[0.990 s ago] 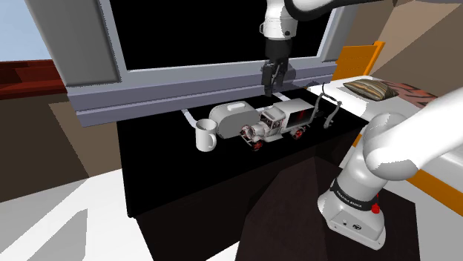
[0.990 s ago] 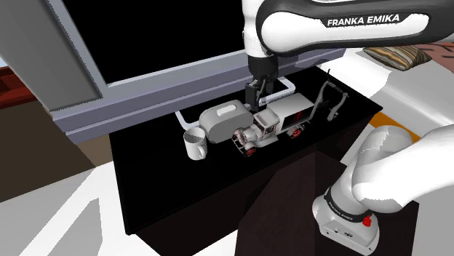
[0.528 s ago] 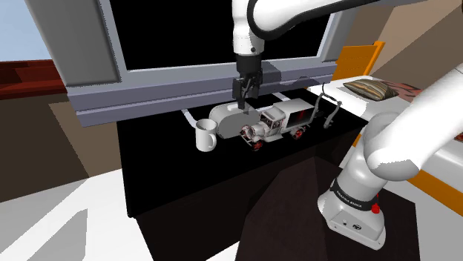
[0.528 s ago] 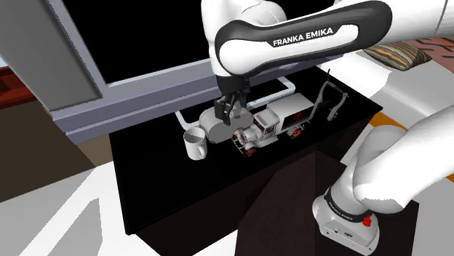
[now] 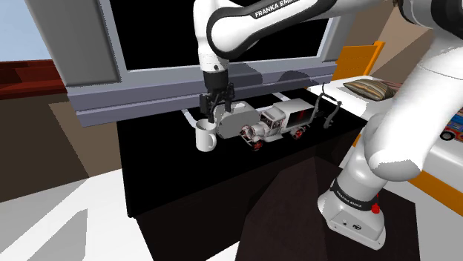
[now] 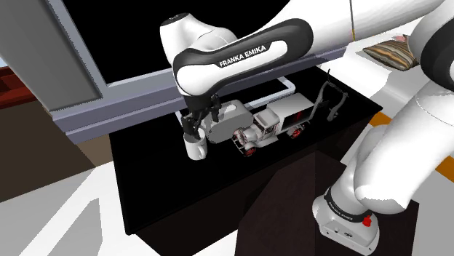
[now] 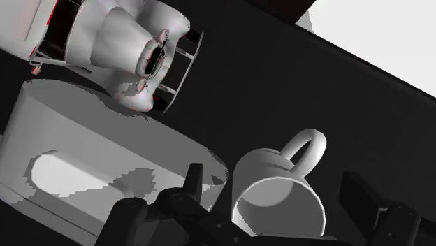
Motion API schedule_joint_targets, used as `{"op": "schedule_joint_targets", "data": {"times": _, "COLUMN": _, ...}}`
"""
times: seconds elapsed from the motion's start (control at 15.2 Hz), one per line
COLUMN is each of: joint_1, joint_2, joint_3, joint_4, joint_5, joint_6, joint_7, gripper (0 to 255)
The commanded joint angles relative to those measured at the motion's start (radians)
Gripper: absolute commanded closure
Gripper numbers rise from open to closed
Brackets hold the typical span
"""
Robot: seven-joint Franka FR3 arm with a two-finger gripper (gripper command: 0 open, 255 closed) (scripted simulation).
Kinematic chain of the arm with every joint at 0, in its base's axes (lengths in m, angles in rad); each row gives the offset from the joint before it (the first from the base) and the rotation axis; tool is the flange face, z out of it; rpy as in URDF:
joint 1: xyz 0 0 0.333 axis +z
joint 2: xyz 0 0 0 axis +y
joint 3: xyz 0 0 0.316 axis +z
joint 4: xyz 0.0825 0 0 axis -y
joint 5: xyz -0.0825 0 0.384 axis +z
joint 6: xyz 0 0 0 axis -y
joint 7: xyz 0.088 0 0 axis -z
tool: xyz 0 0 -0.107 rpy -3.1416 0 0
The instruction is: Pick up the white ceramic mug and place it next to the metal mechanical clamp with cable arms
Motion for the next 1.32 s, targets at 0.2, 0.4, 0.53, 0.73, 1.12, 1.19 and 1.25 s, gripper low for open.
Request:
{"op": "schedule_joint_targets", "data": {"times": 0.2, "joint_1": 0.025, "joint_2": 0.187, "joint_3": 0.023, "joint_4": 0.151, "joint_5": -0.015, "joint_6": 0.021, "joint_7": 0.073, "gripper": 0}}
{"op": "schedule_joint_targets", "data": {"times": 0.4, "joint_1": 0.039, "joint_2": 0.262, "joint_3": 0.027, "joint_4": 0.205, "joint_5": -0.023, "joint_6": 0.037, "joint_7": 0.1, "gripper": 0}}
{"op": "schedule_joint_targets", "data": {"times": 0.53, "joint_1": 0.04, "joint_2": 0.267, "joint_3": 0.027, "joint_4": 0.184, "joint_5": -0.025, "joint_6": 0.063, "joint_7": 0.101, "gripper": 0}}
{"op": "schedule_joint_targets", "data": {"times": 0.73, "joint_1": 0.041, "joint_2": 0.277, "joint_3": 0.026, "joint_4": 0.155, "joint_5": -0.027, "joint_6": 0.101, "joint_7": 0.103, "gripper": 0}}
{"op": "schedule_joint_targets", "data": {"times": 1.12, "joint_1": 0.041, "joint_2": 0.283, "joint_3": 0.026, "joint_4": 0.141, "joint_5": -0.029, "joint_6": 0.121, "joint_7": 0.104, "gripper": 0}}
{"op": "schedule_joint_targets", "data": {"times": 1.19, "joint_1": 0.041, "joint_2": 0.283, "joint_3": 0.026, "joint_4": 0.141, "joint_5": -0.029, "joint_6": 0.121, "joint_7": 0.104, "gripper": 0}}
{"op": "schedule_joint_targets", "data": {"times": 1.25, "joint_1": 0.041, "joint_2": 0.283, "joint_3": 0.026, "joint_4": 0.141, "joint_5": -0.029, "joint_6": 0.121, "joint_7": 0.104, "gripper": 0}}
